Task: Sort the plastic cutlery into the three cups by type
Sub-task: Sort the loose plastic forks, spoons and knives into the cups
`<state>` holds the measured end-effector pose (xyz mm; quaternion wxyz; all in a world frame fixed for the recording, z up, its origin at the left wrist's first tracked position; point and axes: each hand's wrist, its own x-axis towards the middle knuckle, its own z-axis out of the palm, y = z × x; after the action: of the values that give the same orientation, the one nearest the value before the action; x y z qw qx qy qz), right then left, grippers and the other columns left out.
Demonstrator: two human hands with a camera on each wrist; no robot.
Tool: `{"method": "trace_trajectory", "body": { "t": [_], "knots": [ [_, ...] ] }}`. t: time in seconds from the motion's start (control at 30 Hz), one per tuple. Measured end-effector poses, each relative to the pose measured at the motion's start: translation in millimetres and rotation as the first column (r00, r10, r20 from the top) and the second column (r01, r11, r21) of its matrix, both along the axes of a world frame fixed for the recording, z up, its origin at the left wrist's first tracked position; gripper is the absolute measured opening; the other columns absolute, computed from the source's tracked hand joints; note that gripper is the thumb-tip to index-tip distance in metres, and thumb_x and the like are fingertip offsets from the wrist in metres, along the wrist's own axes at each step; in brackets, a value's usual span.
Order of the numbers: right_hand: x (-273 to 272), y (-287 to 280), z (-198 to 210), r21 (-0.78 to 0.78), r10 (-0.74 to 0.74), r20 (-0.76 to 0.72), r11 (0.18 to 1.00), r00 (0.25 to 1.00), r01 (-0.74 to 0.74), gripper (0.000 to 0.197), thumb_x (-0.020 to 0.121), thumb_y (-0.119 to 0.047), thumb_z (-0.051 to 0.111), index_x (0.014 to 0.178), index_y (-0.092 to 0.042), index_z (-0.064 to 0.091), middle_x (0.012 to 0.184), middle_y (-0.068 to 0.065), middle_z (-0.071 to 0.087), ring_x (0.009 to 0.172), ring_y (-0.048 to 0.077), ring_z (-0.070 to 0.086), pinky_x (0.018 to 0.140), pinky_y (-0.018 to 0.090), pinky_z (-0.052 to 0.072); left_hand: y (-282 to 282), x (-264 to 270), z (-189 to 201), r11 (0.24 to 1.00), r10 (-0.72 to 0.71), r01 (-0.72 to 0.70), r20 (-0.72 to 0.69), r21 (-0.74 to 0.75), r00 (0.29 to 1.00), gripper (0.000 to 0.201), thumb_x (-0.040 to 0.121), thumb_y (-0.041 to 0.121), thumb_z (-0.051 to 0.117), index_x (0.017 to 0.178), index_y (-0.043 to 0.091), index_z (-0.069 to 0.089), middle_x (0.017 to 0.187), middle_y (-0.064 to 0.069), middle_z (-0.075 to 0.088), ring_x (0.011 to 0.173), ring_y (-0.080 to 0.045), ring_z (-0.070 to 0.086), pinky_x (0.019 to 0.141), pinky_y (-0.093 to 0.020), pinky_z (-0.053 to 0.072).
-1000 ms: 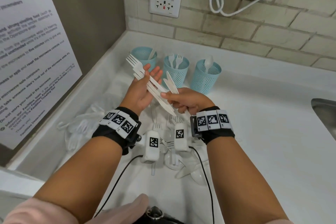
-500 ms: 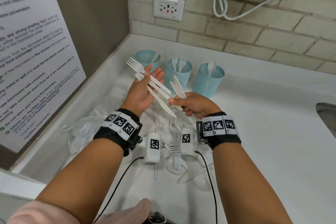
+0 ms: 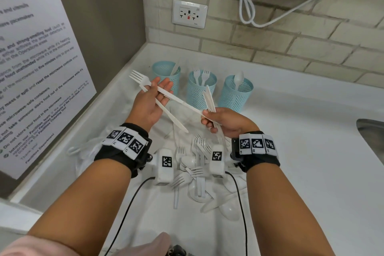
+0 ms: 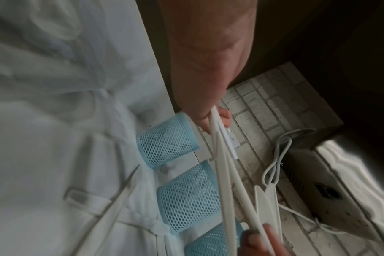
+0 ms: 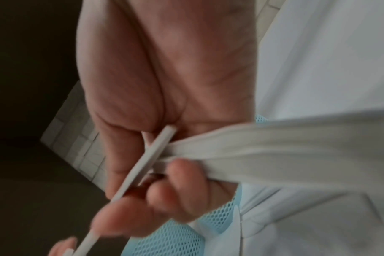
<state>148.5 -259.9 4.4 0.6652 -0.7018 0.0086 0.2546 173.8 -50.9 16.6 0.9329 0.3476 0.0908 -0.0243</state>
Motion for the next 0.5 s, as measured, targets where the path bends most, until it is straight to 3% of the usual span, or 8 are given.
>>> {"method": "trace_trajectory", "body": {
  "t": [0.17,0.27,0.37,0.5],
  "knots": [
    [-4,-3,9,0.074,0.125,-0.008,0.989,0.992,-0.124,0.015,0.096,-0.005,0.042,0.096,-0.011,0.056,0.068,-0.001,0.067,0.065,0.01,0.061,0.055,0.018,0.049,2,3,-4,0.997,0.054,-0.058,-0.061,-0.054,0.997,0.021,0.103,0.012,0.032,0.117,0.006,0.047,0.097,-0.009,0.065,0.091,-0.018,0.065,0.087,-0.034,0.051],
    [-3,-7,12,0.238,0.06,0.013,0.969,0.998,-0.062,0.027,0.088,0.007,0.044,0.109,-0.006,0.055,0.071,0.0,0.067,0.063,0.01,0.063,0.059,0.021,0.053,8,5,-3,0.996,0.063,-0.067,-0.073,-0.059,0.995,0.022,0.103,0.011,0.031,0.118,0.005,0.046,0.097,-0.01,0.064,0.091,-0.02,0.065,0.09,-0.035,0.051],
    [2,-1,16,0.41,-0.135,0.012,0.904,0.991,0.118,0.03,0.089,0.013,0.04,0.106,-0.007,0.054,0.071,0.002,0.061,0.064,0.013,0.061,0.066,0.025,0.056,-1,1,-4,0.993,-0.081,0.09,-0.113,0.081,0.99,0.023,0.102,0.008,0.031,0.119,0.003,0.047,0.099,-0.011,0.064,0.088,-0.021,0.064,0.088,-0.038,0.05],
    [12,19,21,0.575,-0.348,-0.047,0.757,0.936,0.31,0.02,0.097,0.004,0.036,0.09,-0.009,0.049,0.065,0.003,0.064,0.072,0.017,0.066,0.074,0.03,0.058,-26,-13,-7,0.865,-0.353,0.407,-0.22,0.294,0.909,0.027,0.103,0.011,0.032,0.122,0.002,0.048,0.103,-0.016,0.064,0.086,-0.026,0.064,0.079,-0.042,0.054]
  ]
}}
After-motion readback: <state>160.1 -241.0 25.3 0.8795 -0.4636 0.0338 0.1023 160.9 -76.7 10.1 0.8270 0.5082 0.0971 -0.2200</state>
